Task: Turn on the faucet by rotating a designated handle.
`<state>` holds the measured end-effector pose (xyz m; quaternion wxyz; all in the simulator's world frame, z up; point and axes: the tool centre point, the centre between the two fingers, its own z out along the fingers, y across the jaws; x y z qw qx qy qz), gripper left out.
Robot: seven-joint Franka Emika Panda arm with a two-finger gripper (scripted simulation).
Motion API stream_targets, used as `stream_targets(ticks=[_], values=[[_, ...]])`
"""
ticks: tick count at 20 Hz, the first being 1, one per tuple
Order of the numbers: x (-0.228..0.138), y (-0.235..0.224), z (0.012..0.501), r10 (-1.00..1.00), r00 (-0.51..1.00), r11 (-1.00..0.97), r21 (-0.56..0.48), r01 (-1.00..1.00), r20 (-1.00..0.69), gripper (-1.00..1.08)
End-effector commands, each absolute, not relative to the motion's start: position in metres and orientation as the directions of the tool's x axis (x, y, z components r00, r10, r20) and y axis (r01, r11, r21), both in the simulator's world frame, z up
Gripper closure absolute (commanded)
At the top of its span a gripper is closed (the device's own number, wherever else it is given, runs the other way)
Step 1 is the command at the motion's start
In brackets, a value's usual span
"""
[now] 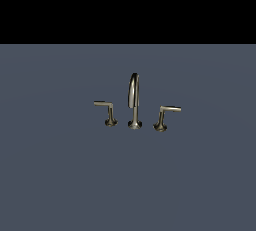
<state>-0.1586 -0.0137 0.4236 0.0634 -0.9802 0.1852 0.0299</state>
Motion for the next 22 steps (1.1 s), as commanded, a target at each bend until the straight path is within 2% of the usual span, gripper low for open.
stream_targets(ticks=[1,11,22], values=[[-0.139,-0.018,0.409,-0.435,0.896,-0.888,-0.118,-0.444,-0.094,1.08],[-0.071,-0.043,0.34,-0.708,0.693,-0.686,-0.104,-0.72,-0.134,1.08],[-0.016,-0.082,0.245,-0.92,0.37,-0.367,-0.049,-0.929,-0.131,1.08]])
